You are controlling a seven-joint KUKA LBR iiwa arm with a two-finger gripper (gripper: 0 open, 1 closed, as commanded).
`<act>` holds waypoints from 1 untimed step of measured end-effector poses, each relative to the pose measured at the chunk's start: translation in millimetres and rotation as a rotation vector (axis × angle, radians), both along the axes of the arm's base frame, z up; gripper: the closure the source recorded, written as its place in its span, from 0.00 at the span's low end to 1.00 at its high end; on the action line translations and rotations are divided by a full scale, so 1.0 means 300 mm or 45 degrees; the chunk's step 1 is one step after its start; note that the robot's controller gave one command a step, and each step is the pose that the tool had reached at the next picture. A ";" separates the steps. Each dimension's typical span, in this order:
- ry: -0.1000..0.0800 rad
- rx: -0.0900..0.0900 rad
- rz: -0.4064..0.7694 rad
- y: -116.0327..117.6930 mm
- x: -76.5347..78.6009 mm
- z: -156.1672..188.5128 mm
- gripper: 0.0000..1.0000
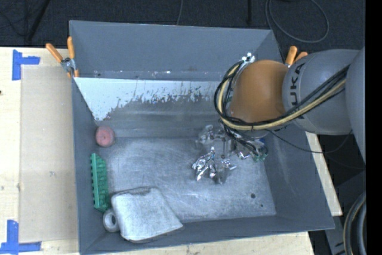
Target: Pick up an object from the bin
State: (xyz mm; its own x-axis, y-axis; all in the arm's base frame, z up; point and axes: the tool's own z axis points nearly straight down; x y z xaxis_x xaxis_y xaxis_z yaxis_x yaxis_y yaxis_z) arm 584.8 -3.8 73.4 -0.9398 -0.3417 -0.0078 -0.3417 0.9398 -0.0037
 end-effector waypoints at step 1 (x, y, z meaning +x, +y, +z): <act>0.000 0.001 -0.002 0.000 -0.001 0.003 1.00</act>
Offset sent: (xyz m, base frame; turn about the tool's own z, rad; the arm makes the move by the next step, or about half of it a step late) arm 0.0000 0.0000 0.0000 0.0000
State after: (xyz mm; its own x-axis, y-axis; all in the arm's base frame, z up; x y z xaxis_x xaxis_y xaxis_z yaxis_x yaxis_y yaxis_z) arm 584.6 -3.9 74.3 -0.9403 -0.3404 -0.0081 -0.3404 0.9403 -0.0029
